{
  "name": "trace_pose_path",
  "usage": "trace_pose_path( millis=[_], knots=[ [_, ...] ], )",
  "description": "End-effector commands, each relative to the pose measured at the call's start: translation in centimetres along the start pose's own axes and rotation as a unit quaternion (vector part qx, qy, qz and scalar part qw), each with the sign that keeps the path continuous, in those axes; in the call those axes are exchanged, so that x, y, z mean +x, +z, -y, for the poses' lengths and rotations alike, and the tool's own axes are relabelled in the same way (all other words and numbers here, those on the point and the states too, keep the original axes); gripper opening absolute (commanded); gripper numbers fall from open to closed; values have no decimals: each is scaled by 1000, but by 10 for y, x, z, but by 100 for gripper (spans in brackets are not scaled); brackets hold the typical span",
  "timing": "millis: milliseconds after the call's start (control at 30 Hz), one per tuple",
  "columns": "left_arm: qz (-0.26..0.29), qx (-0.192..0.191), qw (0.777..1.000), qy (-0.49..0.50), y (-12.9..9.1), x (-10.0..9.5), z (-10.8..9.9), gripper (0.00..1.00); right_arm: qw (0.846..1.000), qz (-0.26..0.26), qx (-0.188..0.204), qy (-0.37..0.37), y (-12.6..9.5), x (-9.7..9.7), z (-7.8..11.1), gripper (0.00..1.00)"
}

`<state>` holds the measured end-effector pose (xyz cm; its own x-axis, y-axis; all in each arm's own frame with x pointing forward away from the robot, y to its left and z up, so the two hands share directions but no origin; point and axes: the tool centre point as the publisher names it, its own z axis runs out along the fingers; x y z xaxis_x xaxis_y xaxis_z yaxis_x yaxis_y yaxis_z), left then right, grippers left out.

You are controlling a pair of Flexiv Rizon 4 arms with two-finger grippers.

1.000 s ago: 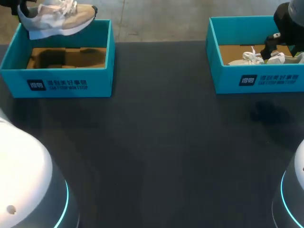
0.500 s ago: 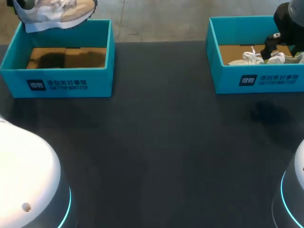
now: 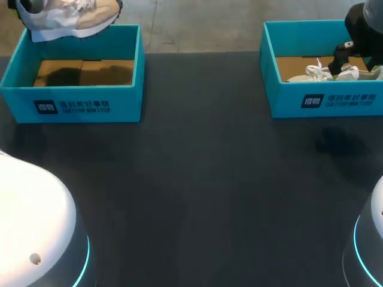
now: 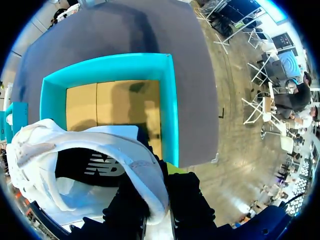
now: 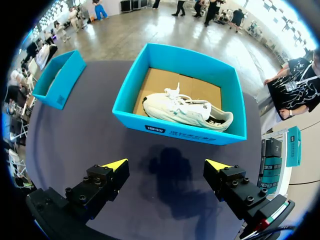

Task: Take the shoe out of the shoebox, open the shoe tongue, remove and reinsert the insole, then place the shoe into the shoebox

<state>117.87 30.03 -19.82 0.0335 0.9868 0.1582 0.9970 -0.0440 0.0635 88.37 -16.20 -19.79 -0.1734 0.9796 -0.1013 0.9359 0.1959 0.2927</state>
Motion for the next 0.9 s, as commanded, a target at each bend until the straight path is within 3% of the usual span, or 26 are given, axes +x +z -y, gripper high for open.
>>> trace_pose_path(
  millis=[33, 200, 900],
  knots=[
    [-1, -5, 1000, 0, -2, 0, 4, 0, 1000, -1, -1, 0, 1, -1, 0, 100],
    [-1, -5, 1000, 0, -2, 0, 4, 0, 1000, -1, -1, 0, 1, -1, 0, 100],
    [-39, -45, 997, 46, -60, -65, 100, 0, 1000, -1, -1, 0, 1, -1, 0, 100]
  ],
)
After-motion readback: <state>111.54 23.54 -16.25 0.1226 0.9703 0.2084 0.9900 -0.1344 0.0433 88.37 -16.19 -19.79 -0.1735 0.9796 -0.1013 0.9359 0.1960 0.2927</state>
